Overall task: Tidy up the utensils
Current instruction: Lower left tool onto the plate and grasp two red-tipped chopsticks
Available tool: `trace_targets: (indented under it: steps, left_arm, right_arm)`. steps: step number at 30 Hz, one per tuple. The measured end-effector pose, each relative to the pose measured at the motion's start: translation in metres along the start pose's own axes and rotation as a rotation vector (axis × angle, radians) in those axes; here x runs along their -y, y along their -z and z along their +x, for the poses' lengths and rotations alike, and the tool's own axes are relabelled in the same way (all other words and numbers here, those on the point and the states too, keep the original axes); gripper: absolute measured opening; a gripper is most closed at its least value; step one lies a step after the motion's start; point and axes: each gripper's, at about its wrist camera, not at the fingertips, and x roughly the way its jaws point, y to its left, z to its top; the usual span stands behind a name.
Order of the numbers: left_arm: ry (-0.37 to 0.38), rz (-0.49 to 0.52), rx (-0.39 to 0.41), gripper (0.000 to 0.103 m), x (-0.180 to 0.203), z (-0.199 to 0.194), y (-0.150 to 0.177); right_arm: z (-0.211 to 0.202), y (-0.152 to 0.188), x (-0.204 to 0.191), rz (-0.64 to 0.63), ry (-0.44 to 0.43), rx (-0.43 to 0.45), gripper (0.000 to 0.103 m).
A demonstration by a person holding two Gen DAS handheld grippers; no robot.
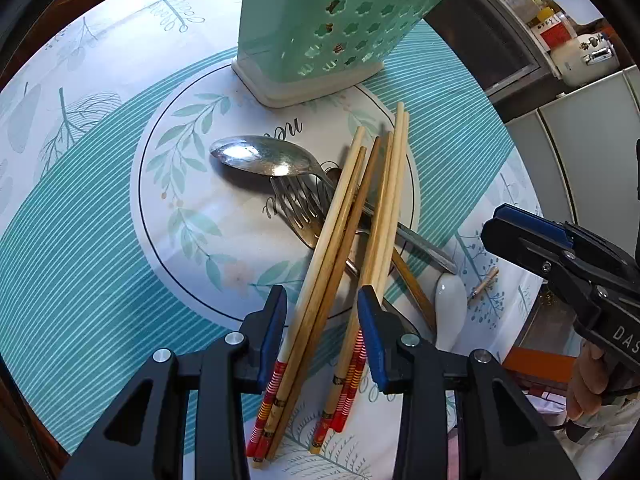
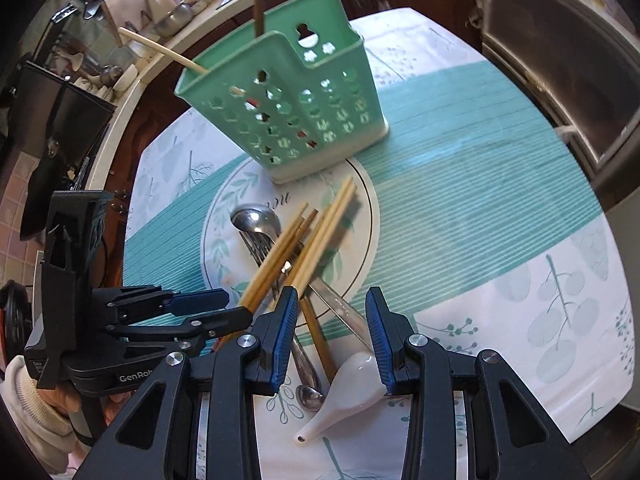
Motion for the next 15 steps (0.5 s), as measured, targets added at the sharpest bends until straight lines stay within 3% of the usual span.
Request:
trace_targets:
  steps: [15]
  left_arm:
    - [-0.001,0.049,-0.050,0.033,0.000,0.014,-0.016]
  right_arm:
    - [0.019,-0.010,0.003,0.017,-0.012,-0.014,0.036]
